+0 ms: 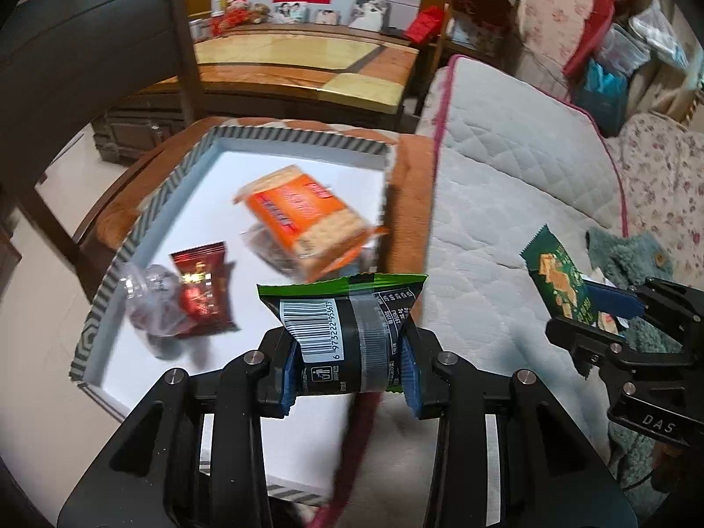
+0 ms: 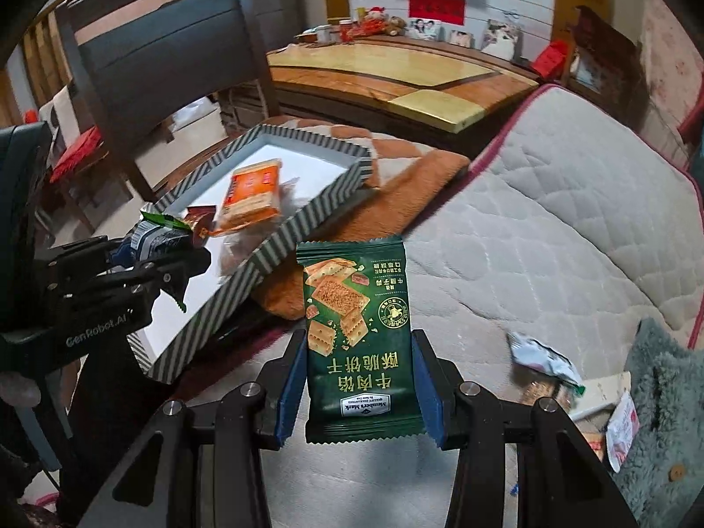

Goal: Organize snacks
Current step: 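Carry the green-black bag to the tray while the right gripper carries the green cracker packet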

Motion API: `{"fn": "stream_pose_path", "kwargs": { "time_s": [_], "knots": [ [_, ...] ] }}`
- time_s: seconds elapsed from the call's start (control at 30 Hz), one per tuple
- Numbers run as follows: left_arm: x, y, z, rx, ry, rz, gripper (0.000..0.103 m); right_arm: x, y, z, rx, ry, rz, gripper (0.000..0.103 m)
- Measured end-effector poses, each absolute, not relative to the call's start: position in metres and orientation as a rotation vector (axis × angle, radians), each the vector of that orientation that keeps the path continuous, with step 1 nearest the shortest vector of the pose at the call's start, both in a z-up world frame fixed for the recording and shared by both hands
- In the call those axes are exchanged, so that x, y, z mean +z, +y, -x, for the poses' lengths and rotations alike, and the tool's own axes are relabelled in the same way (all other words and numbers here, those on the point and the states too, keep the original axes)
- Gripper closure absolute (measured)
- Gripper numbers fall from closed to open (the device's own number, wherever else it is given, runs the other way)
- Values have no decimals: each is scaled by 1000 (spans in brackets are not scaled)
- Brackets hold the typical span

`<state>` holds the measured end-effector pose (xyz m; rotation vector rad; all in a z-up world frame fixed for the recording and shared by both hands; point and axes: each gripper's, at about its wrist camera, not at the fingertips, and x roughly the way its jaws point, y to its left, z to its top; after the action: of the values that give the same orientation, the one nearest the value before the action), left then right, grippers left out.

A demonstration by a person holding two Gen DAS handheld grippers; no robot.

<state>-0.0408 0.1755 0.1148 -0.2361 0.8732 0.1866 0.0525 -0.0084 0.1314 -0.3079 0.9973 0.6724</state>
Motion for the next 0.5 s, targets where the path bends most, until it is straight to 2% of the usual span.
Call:
{"fn": "stream_pose_path", "kwargs": {
  "time_s": [0.5],
  "knots": [
    [104, 229, 52, 268, 870, 309, 67, 127, 42, -53, 726, 1011, 402, 59]
  ]
}}
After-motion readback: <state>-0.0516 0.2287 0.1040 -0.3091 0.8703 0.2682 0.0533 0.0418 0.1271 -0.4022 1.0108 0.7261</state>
